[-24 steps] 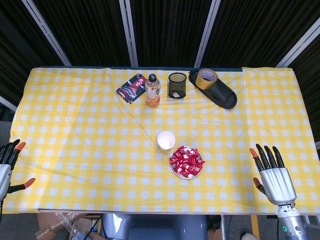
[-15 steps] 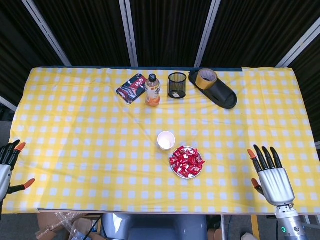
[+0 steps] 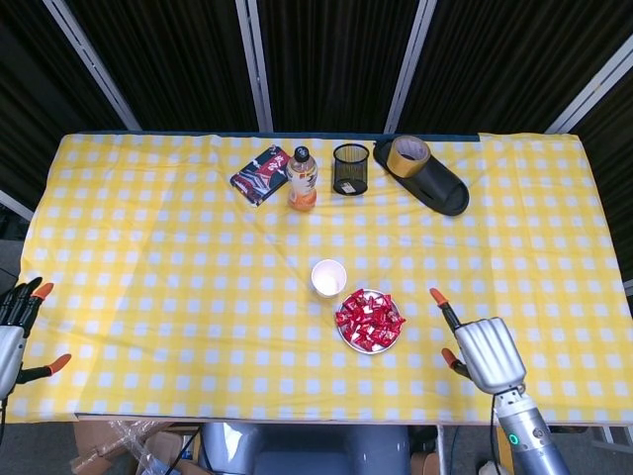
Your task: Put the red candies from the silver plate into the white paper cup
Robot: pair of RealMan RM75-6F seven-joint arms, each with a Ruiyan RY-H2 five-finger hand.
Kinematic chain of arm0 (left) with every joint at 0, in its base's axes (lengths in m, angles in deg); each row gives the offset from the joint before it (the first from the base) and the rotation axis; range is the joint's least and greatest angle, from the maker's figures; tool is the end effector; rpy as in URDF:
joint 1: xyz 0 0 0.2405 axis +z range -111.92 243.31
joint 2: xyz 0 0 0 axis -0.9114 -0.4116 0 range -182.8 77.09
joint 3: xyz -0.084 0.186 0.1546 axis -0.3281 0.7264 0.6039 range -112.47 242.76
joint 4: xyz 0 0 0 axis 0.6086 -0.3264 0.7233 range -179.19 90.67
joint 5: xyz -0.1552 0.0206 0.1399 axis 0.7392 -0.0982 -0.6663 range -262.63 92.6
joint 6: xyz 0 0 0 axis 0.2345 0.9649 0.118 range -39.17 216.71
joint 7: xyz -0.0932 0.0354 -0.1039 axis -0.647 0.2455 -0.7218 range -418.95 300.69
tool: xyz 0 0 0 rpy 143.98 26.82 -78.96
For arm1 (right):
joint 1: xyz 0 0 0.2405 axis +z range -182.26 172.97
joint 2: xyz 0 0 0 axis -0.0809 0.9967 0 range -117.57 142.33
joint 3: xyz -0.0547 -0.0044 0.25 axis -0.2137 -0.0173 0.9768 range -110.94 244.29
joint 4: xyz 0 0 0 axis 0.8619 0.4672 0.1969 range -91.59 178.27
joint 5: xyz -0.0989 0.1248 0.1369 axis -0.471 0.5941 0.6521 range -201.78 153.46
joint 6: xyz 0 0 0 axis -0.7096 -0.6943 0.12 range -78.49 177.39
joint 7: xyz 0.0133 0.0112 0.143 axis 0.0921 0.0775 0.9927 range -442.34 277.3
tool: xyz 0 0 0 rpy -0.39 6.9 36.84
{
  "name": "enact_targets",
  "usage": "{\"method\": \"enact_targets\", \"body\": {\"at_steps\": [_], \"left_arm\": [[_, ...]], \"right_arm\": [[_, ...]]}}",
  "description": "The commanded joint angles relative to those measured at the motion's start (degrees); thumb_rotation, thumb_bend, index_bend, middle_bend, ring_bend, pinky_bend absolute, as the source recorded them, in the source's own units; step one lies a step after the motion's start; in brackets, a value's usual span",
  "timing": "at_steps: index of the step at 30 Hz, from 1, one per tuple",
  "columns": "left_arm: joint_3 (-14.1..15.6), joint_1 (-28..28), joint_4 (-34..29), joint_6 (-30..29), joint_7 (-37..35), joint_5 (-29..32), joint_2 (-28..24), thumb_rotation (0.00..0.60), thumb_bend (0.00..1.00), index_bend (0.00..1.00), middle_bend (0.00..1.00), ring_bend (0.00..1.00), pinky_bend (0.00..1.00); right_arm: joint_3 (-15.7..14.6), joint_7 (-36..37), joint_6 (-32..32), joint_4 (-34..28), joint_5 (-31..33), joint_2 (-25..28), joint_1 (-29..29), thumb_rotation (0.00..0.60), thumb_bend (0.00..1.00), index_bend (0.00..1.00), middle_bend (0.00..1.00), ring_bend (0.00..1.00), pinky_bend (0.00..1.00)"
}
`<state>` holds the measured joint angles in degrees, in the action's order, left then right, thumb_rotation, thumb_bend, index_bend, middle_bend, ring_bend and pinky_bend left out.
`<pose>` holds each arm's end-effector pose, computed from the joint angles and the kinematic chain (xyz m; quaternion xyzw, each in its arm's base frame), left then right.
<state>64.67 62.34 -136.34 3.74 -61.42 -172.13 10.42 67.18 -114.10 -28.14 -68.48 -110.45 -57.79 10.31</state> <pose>-0.3185 0.1640 0.1575 -0.5980 -0.4094 -0.3780 0.5761 -0.1962 -0.1997 0.0874 0.7085 -0.3201 0.3712 0.5078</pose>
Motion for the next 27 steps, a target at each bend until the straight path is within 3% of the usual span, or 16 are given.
{"method": "enact_targets", "body": {"at_steps": [1, 6, 13, 20, 27], "left_arm": [[0.04, -0.09, -0.08, 0.21, -0.27, 0.03, -0.16, 0.6, 0.02, 0.0, 0.0, 0.0, 0.0], [0.12, -0.06, 0.1, 0.24, -1.24, -0.04, -0.42, 0.6, 0.02, 0.0, 0.0, 0.0, 0.0], [0.29, -0.29, 0.18, 0.85, -2.27, -0.13, -0.8, 0.6, 0.02, 0.0, 0.0, 0.0, 0.0], [0.44, -0.53, 0.0, 1.62, -2.76, 0.11, -1.12, 0.6, 0.02, 0.0, 0.0, 0.0, 0.0], [0.44, -0.77, -0.27, 2.32, -3.4, 0.49, -1.45, 0.6, 0.02, 0.0, 0.0, 0.0, 0.0]], "right_arm": [[3.83, -11.87, 6.47, -2.97, 9.91, -7.27, 5.08, 0.6, 0.31, 0.08, 0.94, 1.0, 0.95], [5.25, -18.48, 8.1, -0.87, 17.44, -15.03, 7.79, 0.6, 0.31, 0.19, 0.96, 1.0, 0.95], [6.97, -23.05, 8.48, 6.14, 24.41, -24.07, 11.2, 0.6, 0.31, 0.26, 0.97, 1.0, 0.95], [8.64, -22.44, 8.72, 11.75, 26.32, -28.51, 13.9, 0.6, 0.31, 0.34, 0.97, 1.0, 0.95], [9.85, -22.44, 9.47, 14.55, 28.99, -29.67, 15.99, 0.6, 0.31, 0.35, 0.97, 1.0, 0.95]]}}
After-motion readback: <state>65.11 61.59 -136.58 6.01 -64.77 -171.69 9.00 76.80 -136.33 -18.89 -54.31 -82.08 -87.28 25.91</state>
